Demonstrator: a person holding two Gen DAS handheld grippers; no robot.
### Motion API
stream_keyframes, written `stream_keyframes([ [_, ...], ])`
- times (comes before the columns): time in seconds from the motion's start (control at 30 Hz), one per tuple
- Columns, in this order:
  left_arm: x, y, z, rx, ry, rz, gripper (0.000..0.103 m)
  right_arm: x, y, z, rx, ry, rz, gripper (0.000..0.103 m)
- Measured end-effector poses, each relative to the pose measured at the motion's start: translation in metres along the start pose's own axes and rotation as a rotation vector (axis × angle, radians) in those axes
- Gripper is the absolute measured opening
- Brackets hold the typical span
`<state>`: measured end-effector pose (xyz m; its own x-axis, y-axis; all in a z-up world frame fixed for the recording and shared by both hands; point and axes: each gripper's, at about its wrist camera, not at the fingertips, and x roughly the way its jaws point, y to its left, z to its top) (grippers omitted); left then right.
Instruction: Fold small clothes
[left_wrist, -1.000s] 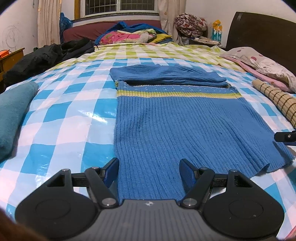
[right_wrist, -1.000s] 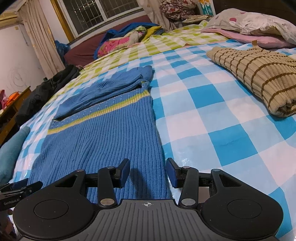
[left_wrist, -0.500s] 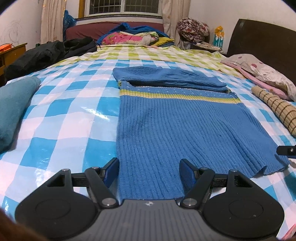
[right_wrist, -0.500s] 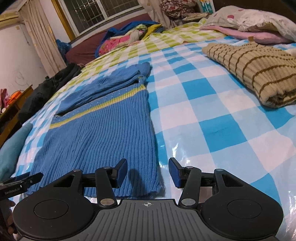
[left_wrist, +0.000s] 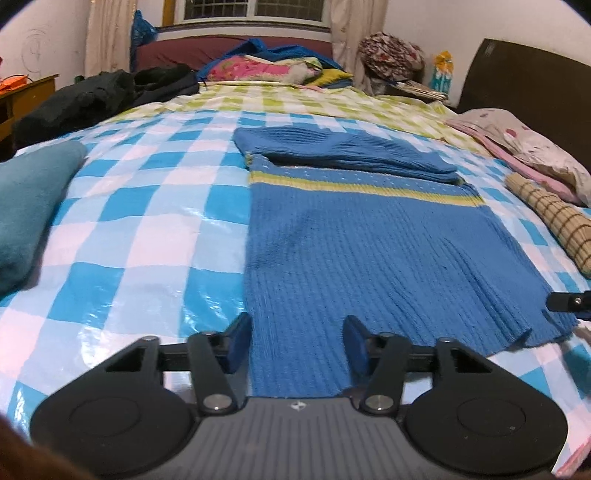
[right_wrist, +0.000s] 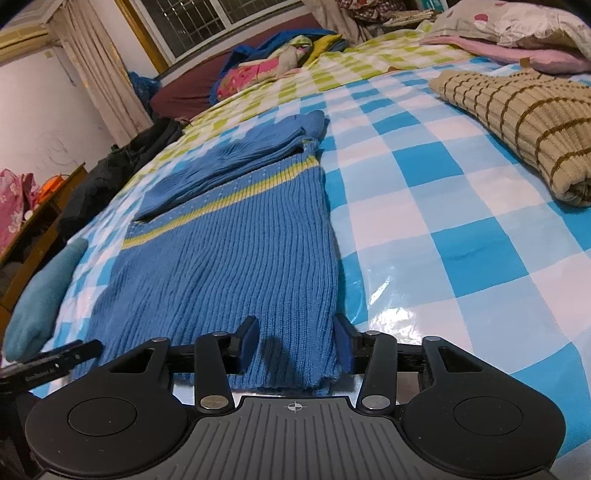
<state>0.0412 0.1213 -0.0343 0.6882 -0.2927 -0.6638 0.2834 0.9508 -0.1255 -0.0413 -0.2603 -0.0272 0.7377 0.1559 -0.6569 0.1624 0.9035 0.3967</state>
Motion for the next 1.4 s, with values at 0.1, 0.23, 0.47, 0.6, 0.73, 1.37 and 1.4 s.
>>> stream_keyframes([
  [0.1, 0.002, 0.001, 0.001, -0.035, 0.018, -0.035, 0.043, 0.002, -0.005, 0.001, 0.038, 0.007, 0.020, 0.040],
  [0.23, 0.006, -0.001, 0.003, -0.044, 0.019, -0.040, 0.043, 0.008, -0.009, 0.007, 0.050, 0.006, 0.019, 0.036],
  [0.47, 0.011, -0.002, 0.008, -0.038, 0.053, -0.041, 0.044, 0.010, -0.008, 0.010, 0.063, 0.050, 0.065, 0.027],
  [0.6, 0.011, 0.000, 0.011, -0.068, 0.061, -0.049, 0.032, 0.014, -0.009, 0.008, 0.084, 0.061, 0.084, 0.018],
  [0.73, 0.013, 0.007, 0.016, -0.139, 0.062, -0.097, 0.016, 0.020, -0.010, 0.010, 0.142, 0.081, 0.133, 0.011],
  [1.37, 0.016, 0.028, 0.111, -0.301, -0.155, -0.282, 0.014, 0.030, 0.007, 0.090, 0.367, -0.140, 0.452, 0.009],
  [1.4, 0.018, 0.027, 0.116, -0.293, -0.160, -0.287, 0.014, 0.032, 0.008, 0.095, 0.369, -0.150, 0.455, 0.008],
])
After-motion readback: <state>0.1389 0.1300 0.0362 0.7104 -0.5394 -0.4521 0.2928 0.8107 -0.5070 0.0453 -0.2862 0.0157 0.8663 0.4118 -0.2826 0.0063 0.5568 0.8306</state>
